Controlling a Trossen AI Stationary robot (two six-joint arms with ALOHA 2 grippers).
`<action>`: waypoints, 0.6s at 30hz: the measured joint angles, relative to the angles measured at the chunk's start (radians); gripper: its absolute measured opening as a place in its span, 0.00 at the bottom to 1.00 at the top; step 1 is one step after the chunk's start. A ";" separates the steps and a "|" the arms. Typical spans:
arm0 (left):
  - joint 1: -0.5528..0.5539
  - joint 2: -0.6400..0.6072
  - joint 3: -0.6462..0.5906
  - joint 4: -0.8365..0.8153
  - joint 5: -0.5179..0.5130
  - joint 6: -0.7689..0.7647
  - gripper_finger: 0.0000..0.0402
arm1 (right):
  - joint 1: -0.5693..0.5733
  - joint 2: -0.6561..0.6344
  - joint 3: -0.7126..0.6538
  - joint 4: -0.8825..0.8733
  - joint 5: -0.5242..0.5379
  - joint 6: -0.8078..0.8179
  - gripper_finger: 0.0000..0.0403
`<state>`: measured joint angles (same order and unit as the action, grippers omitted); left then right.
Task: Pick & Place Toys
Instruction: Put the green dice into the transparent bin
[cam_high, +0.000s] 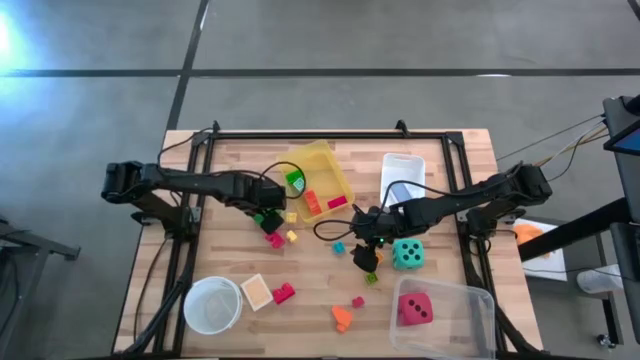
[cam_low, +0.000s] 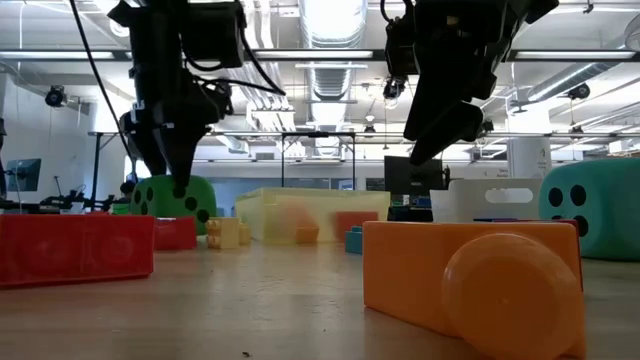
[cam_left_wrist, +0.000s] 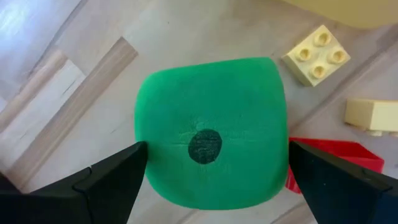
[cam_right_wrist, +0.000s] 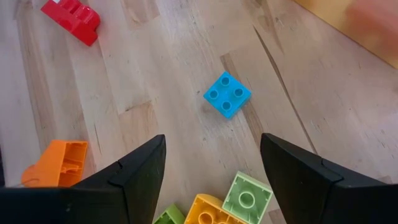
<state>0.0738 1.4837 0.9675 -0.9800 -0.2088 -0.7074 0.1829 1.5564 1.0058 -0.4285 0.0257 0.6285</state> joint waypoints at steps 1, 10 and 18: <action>0.000 0.000 -0.002 0.005 -0.003 0.000 0.96 | 0.000 0.000 0.000 0.000 0.000 0.000 0.63; 0.000 0.001 -0.008 0.014 -0.012 -0.015 0.96 | 0.000 0.000 0.000 0.000 0.000 0.079 0.63; 0.000 0.002 -0.008 0.000 -0.023 -0.102 0.96 | 0.000 0.000 0.000 0.000 0.000 0.215 0.63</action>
<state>0.0738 1.4857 0.9596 -0.9798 -0.2316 -0.8091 0.1831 1.5566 1.0058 -0.4286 0.0257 0.8439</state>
